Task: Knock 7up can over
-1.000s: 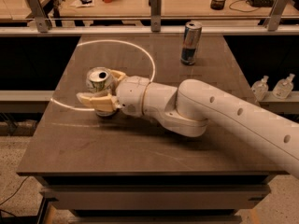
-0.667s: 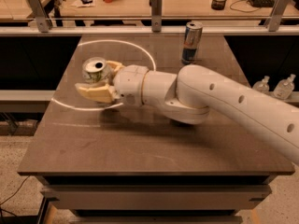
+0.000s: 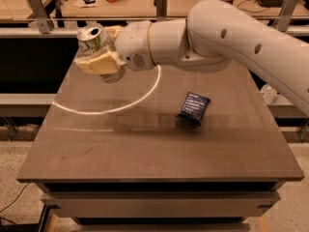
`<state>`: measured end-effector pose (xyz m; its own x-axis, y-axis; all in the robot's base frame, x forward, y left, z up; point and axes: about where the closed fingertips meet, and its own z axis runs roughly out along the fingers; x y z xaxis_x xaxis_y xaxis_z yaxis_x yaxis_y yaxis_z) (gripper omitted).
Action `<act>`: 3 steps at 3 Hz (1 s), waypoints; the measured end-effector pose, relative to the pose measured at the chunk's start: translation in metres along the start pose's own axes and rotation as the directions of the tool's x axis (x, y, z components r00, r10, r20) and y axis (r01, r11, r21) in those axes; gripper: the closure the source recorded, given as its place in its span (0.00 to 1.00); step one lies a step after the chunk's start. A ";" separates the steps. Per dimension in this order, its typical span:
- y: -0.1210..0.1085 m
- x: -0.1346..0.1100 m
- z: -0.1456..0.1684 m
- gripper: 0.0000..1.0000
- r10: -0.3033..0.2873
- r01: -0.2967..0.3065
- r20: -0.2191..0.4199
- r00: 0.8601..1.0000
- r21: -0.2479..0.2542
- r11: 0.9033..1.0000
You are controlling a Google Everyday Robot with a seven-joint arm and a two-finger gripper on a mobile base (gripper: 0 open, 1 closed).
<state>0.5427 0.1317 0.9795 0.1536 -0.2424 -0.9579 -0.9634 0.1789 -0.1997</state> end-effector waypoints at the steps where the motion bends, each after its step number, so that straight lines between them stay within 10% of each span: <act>1: -0.022 -0.013 -0.002 1.00 -0.043 0.033 -0.114 0.993 -0.085 0.996; 3: -0.080 -0.010 -0.016 1.00 -0.102 0.039 -0.371 0.923 -0.174 0.984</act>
Offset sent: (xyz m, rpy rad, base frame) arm 0.0129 -0.0814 0.0002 -0.6601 0.2219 0.4269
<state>0.6151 0.1042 1.0086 0.1584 -0.5956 -0.7875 -0.9803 0.0007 -0.1977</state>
